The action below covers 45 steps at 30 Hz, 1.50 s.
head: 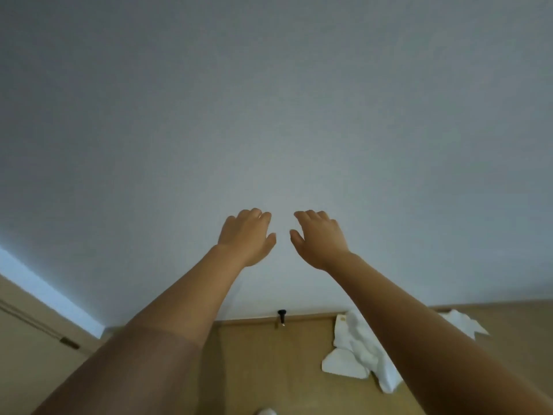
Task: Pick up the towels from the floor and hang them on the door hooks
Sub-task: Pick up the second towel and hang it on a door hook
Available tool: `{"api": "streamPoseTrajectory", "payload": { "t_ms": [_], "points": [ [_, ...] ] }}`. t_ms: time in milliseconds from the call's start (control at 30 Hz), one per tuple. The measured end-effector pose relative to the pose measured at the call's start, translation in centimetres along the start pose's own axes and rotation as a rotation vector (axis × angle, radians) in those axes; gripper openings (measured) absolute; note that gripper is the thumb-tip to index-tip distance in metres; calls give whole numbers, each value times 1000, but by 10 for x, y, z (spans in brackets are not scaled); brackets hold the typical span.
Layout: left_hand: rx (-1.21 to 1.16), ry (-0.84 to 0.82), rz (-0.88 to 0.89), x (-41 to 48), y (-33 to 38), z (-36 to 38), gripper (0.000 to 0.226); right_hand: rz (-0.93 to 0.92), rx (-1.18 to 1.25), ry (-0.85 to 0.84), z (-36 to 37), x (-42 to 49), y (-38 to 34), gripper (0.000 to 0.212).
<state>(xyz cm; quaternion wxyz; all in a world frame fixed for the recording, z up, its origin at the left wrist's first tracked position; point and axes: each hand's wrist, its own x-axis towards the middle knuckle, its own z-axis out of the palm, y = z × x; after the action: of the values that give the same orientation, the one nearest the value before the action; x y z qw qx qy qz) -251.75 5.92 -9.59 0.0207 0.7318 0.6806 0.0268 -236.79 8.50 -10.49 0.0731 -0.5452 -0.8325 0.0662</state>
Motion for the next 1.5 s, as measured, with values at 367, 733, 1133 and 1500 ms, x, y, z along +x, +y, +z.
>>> {"api": "streamPoseTrajectory", "payload": {
  "t_ms": [367, 733, 1133, 1500],
  "points": [
    [-30, -206, 339, 12, 188, 84, 45, 413, 30, -83, 43, -150, 164, 42],
    [-45, -488, 269, 16, 326, 203, 43, 494, 37, -329, 117, -237, 324, 35],
    [-62, -671, 185, 36, 374, 331, 42, 526, 173, -445, 233, -248, 400, 33],
    [-104, -712, 232, 75, 372, 551, 39, 692, 245, -501, 450, -237, 428, 37]
  ]
}}
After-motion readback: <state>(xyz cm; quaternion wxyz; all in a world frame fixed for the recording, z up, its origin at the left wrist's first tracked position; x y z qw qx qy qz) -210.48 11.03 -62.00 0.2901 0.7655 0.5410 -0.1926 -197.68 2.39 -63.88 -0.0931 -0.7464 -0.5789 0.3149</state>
